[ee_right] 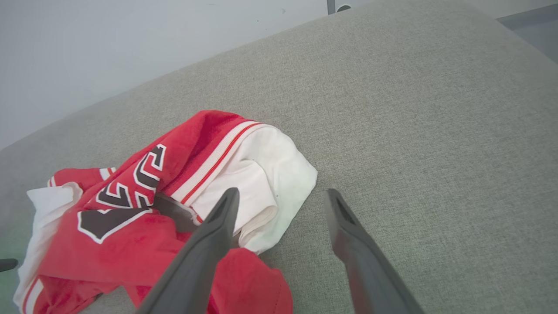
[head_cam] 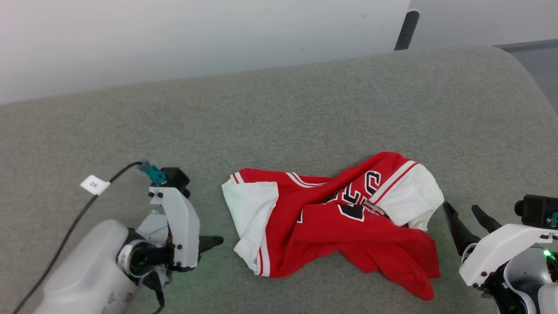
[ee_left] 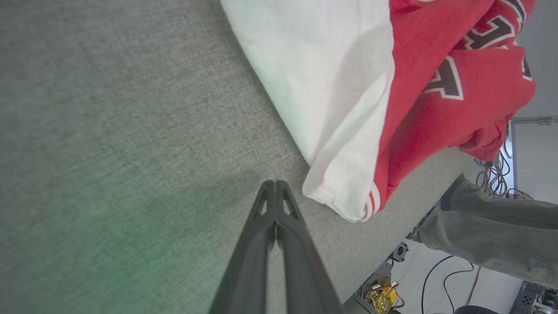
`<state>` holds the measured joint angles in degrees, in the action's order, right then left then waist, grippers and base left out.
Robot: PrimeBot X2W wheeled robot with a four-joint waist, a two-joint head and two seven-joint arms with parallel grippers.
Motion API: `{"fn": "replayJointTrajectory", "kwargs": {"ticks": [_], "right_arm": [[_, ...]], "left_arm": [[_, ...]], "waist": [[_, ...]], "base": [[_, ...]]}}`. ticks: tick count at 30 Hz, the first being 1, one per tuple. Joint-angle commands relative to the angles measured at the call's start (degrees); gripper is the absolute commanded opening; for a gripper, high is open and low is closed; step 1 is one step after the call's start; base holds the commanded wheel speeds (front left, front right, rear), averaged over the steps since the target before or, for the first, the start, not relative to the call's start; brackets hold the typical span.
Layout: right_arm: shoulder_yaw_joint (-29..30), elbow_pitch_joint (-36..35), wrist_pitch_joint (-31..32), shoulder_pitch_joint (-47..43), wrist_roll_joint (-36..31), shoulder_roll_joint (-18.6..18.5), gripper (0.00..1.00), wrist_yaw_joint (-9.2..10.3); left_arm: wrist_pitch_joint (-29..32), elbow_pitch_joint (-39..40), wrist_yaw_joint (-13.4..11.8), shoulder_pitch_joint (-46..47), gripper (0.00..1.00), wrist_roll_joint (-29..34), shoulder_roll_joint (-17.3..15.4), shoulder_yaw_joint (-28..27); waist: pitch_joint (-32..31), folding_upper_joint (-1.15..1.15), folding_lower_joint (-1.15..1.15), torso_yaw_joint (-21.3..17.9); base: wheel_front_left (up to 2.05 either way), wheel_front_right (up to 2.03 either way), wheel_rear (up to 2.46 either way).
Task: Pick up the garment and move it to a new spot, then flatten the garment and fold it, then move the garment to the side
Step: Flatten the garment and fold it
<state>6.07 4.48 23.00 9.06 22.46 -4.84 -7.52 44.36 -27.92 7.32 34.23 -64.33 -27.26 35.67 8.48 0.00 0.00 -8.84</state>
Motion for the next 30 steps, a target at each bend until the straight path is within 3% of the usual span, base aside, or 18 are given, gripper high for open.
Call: {"fn": "replayJointTrajectory", "kwargs": {"ticks": [1, 9, 10, 11, 12, 14, 30], "right_arm": [[0.08, 0.07, -0.15, 0.49, -0.27, -0.05, 1.00, 0.06], [0.04, 0.03, 0.35, 0.24, -0.35, 0.21, 1.00, 0.06], [0.00, -0.01, 0.43, 0.31, -0.23, 0.26, 1.00, 0.06], [-0.04, -0.04, 0.42, 0.41, -0.13, 0.27, 1.00, 0.06], [-0.09, -0.08, 0.49, 0.57, -0.07, 0.28, 1.00, 0.06], [-0.20, -0.27, 0.53, 1.04, -0.13, 0.30, 1.00, 0.06], [-0.20, -1.44, 0.04, 0.84, -0.26, 0.84, 1.00, 0.06]], "left_arm": [[0.16, 0.17, 0.26, 0.60, 0.00, -0.40, -0.28, -0.17], [-0.57, 2.50, 0.25, 1.10, 0.00, -2.07, -0.79, -1.67], [-0.43, 3.04, 0.25, 1.32, 0.30, -2.01, -0.69, -1.41], [-0.22, 3.53, 0.26, 1.50, 0.71, -1.99, -0.59, -1.18], [0.05, 3.87, 0.26, 1.58, 0.96, -2.24, -0.42, -1.03], [0.36, 4.74, 0.26, 2.14, 1.00, -2.33, -0.02, -0.75], [1.44, 7.40, 0.27, 4.28, 1.00, -1.77, 0.39, 1.99]], "waist": [[-0.20, 0.00, 0.00, 0.32], [-0.69, 0.00, 0.00, 1.75], [-0.64, 0.00, 0.00, 1.86], [-0.56, 0.00, 0.00, 1.92], [-0.46, 0.00, 0.00, 1.92], [-0.13, 0.00, 0.00, 1.75], [2.34, 0.00, 0.00, -3.20]], "base": [[0.00, 0.00, 0.00], [0.00, 0.00, 0.00], [0.00, 0.00, 0.00], [0.00, 0.00, 0.00], [0.00, 0.00, 0.00], [0.00, 0.00, 0.00], [0.00, 0.00, 0.00]]}}
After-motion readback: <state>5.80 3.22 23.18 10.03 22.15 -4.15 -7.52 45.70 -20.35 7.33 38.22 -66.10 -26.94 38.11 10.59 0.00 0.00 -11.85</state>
